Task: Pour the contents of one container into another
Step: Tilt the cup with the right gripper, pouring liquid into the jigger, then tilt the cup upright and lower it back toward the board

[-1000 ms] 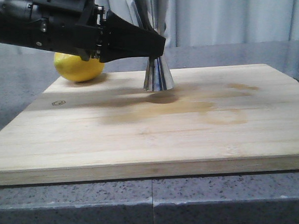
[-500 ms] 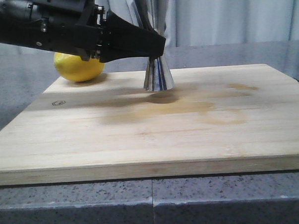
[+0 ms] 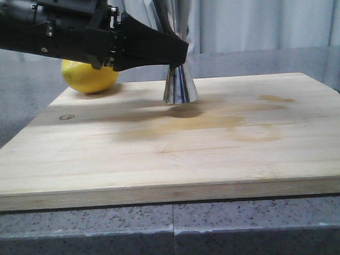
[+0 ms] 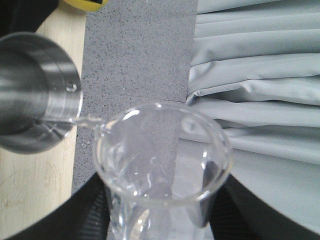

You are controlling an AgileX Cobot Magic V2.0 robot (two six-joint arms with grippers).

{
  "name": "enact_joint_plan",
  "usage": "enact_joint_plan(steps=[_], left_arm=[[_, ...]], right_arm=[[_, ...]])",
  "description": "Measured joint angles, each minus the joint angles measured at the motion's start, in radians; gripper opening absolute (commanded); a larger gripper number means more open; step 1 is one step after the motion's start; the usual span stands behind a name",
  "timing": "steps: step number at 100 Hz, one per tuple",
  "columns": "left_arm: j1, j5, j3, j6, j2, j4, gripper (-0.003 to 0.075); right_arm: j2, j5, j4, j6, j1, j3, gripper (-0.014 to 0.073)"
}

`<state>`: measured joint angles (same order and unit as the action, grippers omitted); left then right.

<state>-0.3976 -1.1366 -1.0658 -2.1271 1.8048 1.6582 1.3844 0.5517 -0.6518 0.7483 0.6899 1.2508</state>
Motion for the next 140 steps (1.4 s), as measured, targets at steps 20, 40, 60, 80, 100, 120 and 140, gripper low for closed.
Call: enact_joint_plan(steps=[20, 40, 60, 80, 100, 120, 140], left_arm=[[0.000, 0.000, 0.000, 0.000, 0.000, 0.000, 0.0156], [0.000, 0.000, 0.000, 0.000, 0.000, 0.000, 0.0156], [0.000, 0.000, 0.000, 0.000, 0.000, 0.000, 0.0156], [0.000, 0.000, 0.000, 0.000, 0.000, 0.000, 0.0156], [0.000, 0.000, 0.000, 0.000, 0.000, 0.000, 0.0156], [0.000, 0.000, 0.000, 0.000, 0.000, 0.000, 0.0156], [0.000, 0.000, 0.000, 0.000, 0.000, 0.000, 0.0156]], right_arm=[[0.000, -0.002, -0.008, 0.000, 0.000, 0.000, 0.0250], [0.000, -0.004, -0.008, 0.000, 0.000, 0.000, 0.0250], [0.000, -0.009, -0.008, 0.000, 0.000, 0.000, 0.0250], [0.000, -0.016, -0.003, 0.000, 0.000, 0.000, 0.0250], [0.000, -0.018, 0.094, -0.038, -0.007, 0.000, 0.0250], [0.000, -0.018, 0.192, -0.113, -0.059, 0.000, 0.0250], [-0.002, -0.019, 0.415, -0.123, -0.146, 0.000, 0.0250]])
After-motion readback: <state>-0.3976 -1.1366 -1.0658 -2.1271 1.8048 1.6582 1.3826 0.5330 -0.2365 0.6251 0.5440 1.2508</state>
